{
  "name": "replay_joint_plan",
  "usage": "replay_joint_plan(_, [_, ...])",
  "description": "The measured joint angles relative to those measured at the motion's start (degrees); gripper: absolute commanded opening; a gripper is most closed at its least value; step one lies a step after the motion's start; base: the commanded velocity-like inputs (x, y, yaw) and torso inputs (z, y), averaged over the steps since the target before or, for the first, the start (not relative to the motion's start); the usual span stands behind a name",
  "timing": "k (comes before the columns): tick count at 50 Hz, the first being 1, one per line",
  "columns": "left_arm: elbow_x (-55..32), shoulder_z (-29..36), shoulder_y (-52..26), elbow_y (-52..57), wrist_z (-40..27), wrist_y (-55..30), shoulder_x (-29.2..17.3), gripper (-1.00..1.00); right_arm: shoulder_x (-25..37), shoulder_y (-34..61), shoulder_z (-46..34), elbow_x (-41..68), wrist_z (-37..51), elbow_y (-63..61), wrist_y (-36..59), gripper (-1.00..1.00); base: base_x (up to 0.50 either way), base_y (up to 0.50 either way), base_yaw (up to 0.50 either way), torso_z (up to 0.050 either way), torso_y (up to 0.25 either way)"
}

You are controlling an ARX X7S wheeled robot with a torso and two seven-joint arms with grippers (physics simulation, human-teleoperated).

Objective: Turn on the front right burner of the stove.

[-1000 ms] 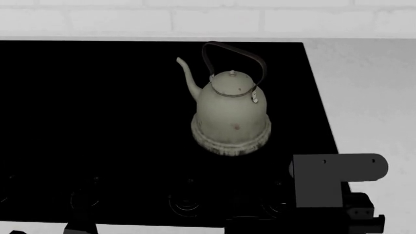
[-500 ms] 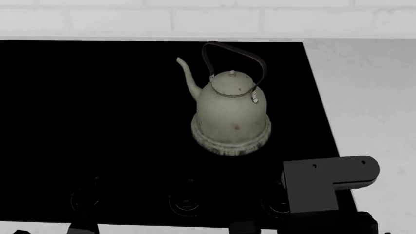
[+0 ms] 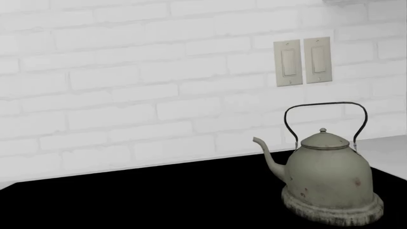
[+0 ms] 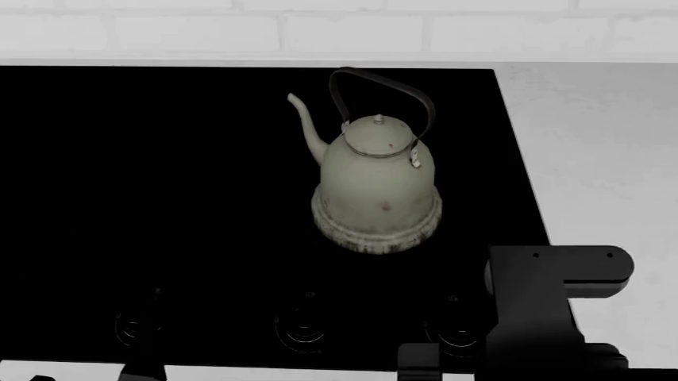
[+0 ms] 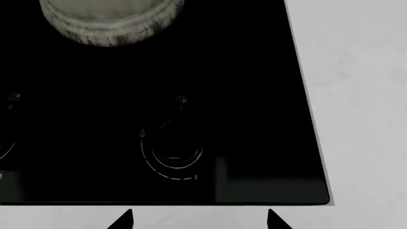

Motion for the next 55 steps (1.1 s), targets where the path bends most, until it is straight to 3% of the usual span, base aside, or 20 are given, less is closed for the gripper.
replay_joint_plan(21, [1.36,1.63,-0.42,-0.20,-0.62,-0.69,-0.69,1.00,-3.03,2.61,-2.01,-10.66,-14.03,8.37,0.55,1.00,0.00,0.00,0.00,0.000,0.000])
replay_joint_plan(55, [1.19,2.61,-0.51,-0.11,-1.13,-0.38,-1.48,1.00,-6.79,4.27,-3.91,-22.37,-25.00,16.27,-1.28,1.00,0.00,0.00,0.00,0.000,0.000])
